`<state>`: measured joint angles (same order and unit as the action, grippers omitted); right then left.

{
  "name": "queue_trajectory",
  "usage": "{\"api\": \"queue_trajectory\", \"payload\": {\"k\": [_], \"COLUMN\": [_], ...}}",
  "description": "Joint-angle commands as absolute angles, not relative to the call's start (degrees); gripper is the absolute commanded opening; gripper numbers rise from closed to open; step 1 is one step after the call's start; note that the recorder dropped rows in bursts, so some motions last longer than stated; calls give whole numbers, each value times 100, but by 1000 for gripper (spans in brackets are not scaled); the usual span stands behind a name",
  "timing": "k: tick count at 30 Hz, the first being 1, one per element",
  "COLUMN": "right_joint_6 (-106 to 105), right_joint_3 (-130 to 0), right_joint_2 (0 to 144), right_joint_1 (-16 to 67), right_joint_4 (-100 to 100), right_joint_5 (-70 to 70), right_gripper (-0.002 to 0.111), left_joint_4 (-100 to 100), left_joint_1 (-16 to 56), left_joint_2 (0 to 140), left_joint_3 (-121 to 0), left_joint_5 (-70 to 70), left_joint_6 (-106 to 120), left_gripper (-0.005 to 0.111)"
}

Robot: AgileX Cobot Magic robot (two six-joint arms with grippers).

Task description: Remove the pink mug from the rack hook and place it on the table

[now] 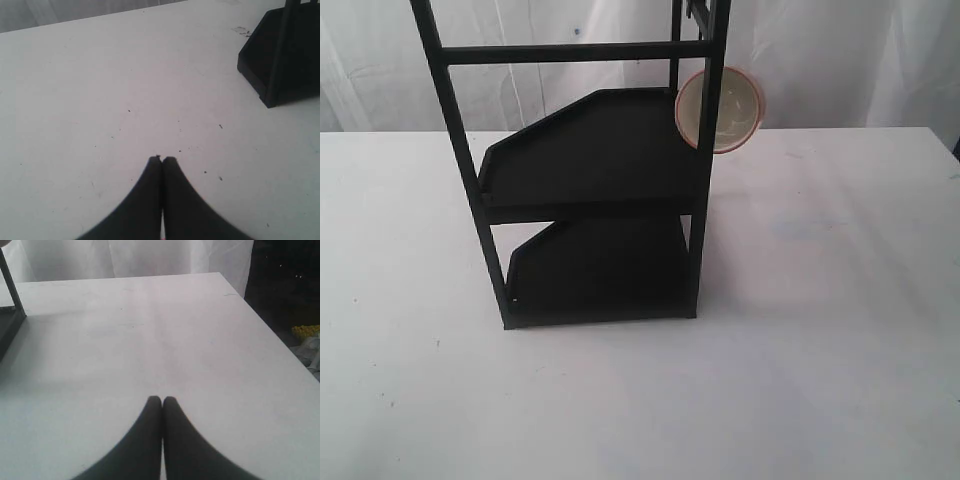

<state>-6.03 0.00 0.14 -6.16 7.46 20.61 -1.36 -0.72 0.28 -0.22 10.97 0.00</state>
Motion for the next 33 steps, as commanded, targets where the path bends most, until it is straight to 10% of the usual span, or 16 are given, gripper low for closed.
{"api": "queue_trajectory", "payload": {"k": [1, 19, 33], "right_joint_6": [-600, -745, 4430], "right_joint_3": [0, 0, -135], "right_joint_2": [0, 0, 0], "right_joint_1": [-633, -633, -633], "right_joint_4": [683, 548, 2092], "right_joint_5": [2021, 170, -4674], "right_gripper": [0, 0, 0], "left_joint_4": [-104, -104, -104], "left_joint_1": [-98, -98, -98], "left_joint_2": [0, 0, 0], "left_joint_3": [0, 0, 0], "left_joint_5": [1078, 1078, 1078], "left_joint_6": [0, 0, 0], "left_gripper": [0, 0, 0]}}
